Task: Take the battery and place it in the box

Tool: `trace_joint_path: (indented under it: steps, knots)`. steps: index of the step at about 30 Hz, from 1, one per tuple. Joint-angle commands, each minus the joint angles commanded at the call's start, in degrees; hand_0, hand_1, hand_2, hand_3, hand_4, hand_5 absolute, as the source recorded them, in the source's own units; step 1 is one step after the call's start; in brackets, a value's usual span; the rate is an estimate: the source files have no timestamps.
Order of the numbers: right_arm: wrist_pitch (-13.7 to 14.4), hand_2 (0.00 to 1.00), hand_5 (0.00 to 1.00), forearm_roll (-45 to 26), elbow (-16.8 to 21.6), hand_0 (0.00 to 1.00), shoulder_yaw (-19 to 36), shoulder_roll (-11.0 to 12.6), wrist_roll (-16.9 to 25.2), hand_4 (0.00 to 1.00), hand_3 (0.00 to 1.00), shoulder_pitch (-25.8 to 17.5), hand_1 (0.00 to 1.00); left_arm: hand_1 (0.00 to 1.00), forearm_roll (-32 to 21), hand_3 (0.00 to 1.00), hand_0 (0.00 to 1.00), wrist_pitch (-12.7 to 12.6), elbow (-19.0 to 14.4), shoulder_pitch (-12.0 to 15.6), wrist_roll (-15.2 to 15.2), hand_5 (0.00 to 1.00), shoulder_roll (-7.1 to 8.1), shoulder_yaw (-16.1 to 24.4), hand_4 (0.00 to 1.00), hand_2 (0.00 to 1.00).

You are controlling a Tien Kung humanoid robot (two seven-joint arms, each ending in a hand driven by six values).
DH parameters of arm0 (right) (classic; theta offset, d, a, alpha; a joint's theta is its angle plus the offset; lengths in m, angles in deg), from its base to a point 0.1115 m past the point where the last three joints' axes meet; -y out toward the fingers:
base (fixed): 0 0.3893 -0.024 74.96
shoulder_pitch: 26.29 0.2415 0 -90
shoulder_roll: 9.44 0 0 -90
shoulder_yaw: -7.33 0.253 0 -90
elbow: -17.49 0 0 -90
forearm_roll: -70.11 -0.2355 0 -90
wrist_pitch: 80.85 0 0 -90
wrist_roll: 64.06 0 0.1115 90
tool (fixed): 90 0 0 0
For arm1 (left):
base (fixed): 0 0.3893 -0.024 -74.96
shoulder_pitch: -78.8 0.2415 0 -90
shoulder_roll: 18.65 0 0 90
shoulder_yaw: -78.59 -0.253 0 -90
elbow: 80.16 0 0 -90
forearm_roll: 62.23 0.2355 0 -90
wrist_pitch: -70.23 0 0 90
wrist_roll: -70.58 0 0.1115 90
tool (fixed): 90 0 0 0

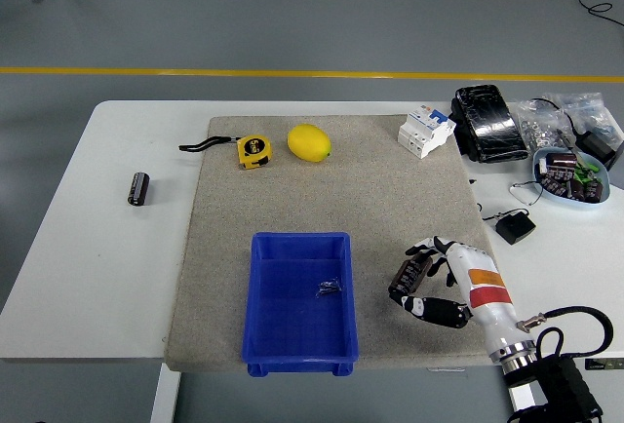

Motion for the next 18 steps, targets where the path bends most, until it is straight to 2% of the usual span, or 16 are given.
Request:
trace_joint_path:
  steps: [7, 9, 10, 12, 15, 16, 18]
  knots:
    - [0.0, 0.453, 0.21, -1.89, 5.23, 0.19, -10.02, -0.39, -1.12, 0.948, 0.519, 5.55, 0.345, 0.643, 0.18, 0.612, 0.684, 0.3, 0.03, 0.07, -0.03, 0.654, 0.1, 0.11, 0.617, 0.69]
    - [0.0, 0.453, 0.21, -2.65, 5.43, 0.19, -13.16, -1.15, -1.44, 0.948, 0.519, 7.52, 0.345, 0.643, 0.18, 0.612, 0.684, 0.41, 0.03, 0.17, -0.01, 0.654, 0.15, 0.18, 0.617, 0.69]
    - [0.0, 0.461, 0.222, -2.97, 5.34, 0.213, -14.49, -1.48, -1.58, 0.971, 0.607, 8.35, 0.357, 0.642, 0.13, 0.611, 0.685, 0.45, 0.03, 0.22, -0.02, 0.654, 0.18, 0.18, 0.617, 0.689]
    - [0.0, 0.461, 0.222, -3.38, 4.49, 0.213, -17.31, -2.29, -2.83, 0.971, 0.607, 10.4, 0.357, 0.642, 0.1, 0.611, 0.685, 0.57, 0.02, 0.33, -0.04, 0.654, 0.27, 0.21, 0.617, 0.689]
    - [-0.38, 0.461, 0.222, -2.46, 2.66, 0.213, -20.32, -3.41, -6.85, 0.971, 0.607, 12.97, 0.357, 0.642, 0.05, 0.611, 0.685, 0.79, 0.01, 0.39, -0.16, 0.654, 0.46, 0.17, 0.617, 0.689]
    - [-0.83, 0.509, 0.301, -2.24, 2.04, 0.267, -20.96, -3.76, -7.96, 0.998, 0.834, 13.82, 0.401, 0.641, -0.04, 0.611, 0.685, 0.83, 0.01, 0.35, -0.18, 0.654, 0.5, 0.13, 0.617, 0.689]
    - [-1.91, 0.509, 0.301, -2.05, 1.15, 0.267, -21.62, -4.41, -9.65, 0.998, 0.834, 15.14, 0.401, 0.641, -0.22, 0.611, 0.685, 0.86, -0.01, 0.37, -0.2, 0.654, 0.61, -0.02, 0.617, 0.689]
